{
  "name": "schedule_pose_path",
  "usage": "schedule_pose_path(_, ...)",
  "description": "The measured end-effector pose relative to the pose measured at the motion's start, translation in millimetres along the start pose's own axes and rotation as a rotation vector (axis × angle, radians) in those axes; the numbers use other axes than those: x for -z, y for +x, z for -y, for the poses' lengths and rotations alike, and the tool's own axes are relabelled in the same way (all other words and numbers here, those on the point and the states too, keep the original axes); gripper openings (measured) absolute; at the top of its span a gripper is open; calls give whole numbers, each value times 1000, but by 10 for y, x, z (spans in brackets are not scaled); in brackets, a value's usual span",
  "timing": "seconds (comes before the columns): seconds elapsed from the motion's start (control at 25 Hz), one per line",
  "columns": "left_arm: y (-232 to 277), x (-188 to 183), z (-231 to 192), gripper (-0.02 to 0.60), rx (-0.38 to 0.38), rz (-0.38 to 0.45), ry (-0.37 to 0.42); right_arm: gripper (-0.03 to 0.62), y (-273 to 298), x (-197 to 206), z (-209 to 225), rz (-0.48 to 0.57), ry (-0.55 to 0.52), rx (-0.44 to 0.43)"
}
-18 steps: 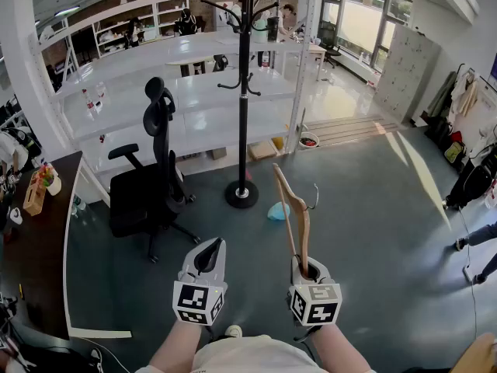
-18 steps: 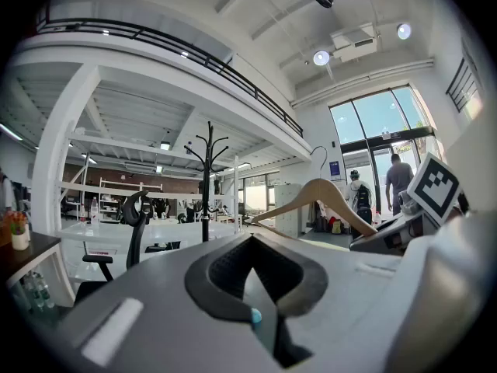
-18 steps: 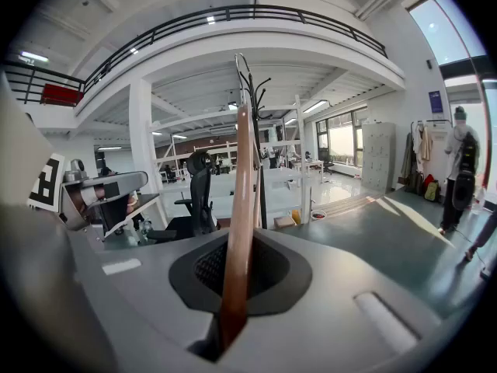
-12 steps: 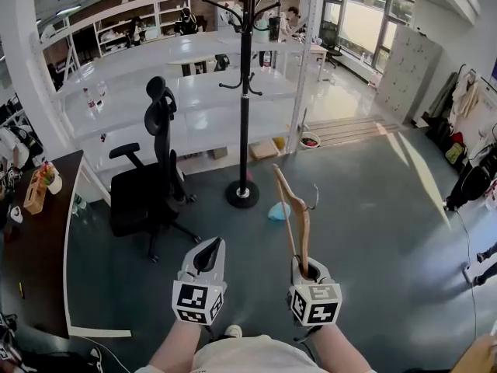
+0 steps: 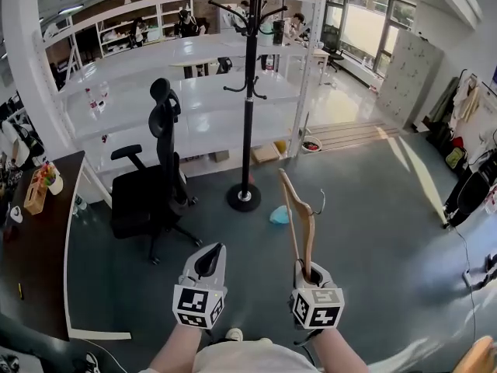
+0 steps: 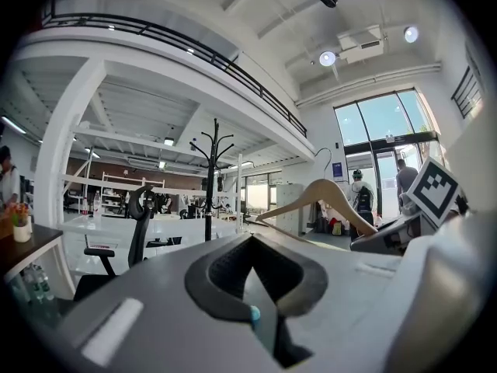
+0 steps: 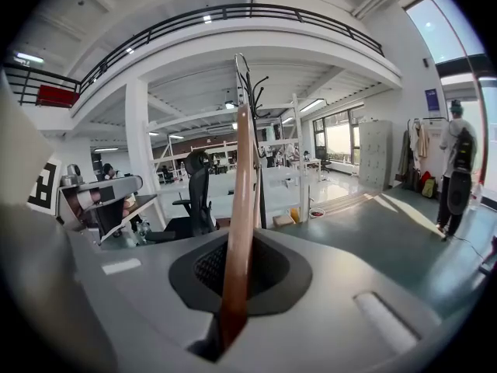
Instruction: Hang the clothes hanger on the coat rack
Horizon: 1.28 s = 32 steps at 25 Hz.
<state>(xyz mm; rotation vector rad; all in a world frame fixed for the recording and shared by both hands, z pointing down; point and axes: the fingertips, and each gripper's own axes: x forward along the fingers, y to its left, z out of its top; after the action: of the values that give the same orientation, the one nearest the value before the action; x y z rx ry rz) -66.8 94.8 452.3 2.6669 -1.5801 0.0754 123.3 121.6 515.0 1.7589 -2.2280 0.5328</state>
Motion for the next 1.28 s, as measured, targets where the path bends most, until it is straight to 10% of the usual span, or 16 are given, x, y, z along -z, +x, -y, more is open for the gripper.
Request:
schedule_pose_path(0.8,68,101,-1073,0,-37,18,-40,28,715,-295,-316,11,30,42)
schedule_pose_path(1.28,1013,181,-1435,0,-61,-17,-26,28,1727,-660,119,-1,46,11)
